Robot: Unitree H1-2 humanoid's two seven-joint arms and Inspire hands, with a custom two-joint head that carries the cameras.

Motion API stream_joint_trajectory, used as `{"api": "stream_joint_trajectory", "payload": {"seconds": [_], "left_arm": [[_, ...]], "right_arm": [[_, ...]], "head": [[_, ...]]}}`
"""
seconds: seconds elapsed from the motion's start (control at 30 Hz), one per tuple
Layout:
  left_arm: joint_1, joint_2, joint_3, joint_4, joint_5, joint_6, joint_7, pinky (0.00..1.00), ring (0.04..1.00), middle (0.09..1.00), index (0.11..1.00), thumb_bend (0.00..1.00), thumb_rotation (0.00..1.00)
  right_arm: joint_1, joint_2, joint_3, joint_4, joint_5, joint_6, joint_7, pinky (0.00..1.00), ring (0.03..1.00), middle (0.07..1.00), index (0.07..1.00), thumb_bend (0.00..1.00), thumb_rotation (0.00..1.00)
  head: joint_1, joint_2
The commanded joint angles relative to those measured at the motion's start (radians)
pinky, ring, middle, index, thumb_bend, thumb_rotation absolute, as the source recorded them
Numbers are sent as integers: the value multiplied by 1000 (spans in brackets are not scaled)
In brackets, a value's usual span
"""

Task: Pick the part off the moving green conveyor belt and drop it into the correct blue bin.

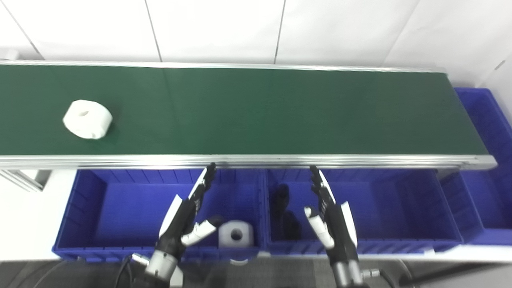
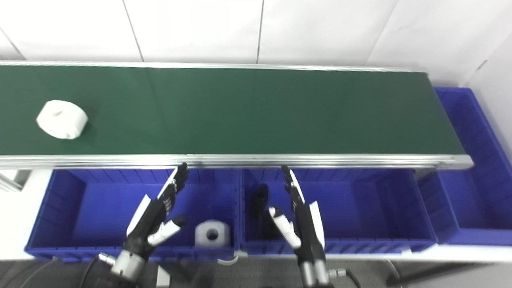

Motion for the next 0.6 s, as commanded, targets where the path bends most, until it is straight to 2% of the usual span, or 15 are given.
{"api": "stream_joint_trajectory", "payload": {"seconds": [0.0, 0.07, 0.13, 0.27, 0.43, 0.57], "left_arm": [[-9, -15, -7, 5, 12, -52, 17, 996, 1000, 1000, 1000, 820, 770], [-16, -20, -11, 27, 39, -66, 38, 989, 1000, 1000, 1000, 823, 763], [-23, -22, -19, 44, 67, -74, 66, 960, 998, 1000, 1000, 835, 763], [-39, -12, -48, 67, 84, -75, 109, 909, 970, 994, 989, 834, 725], [-58, 5, -81, 84, 67, -76, 142, 878, 954, 983, 976, 832, 674], [-66, 22, -109, 63, 64, -76, 171, 861, 947, 977, 969, 845, 676]], "right_arm": [[-2, -9, 5, -5, 3, -62, -6, 978, 989, 994, 969, 734, 913], [-4, -16, 4, 10, 18, -62, -10, 974, 989, 996, 970, 741, 910], [-7, -22, 5, 21, 31, -62, -12, 984, 992, 999, 983, 748, 920], [-15, -35, 15, 37, 50, -62, -16, 1000, 1000, 1000, 1000, 679, 969], [-20, -31, 12, 50, 47, -62, -23, 1000, 1000, 1000, 1000, 654, 999], [-31, -31, 12, 66, 33, -62, -39, 1000, 1000, 1000, 1000, 628, 1000]], "head": [[1, 1], [80, -46], [114, -71], [145, -110], [137, -123], [132, -129]]}}
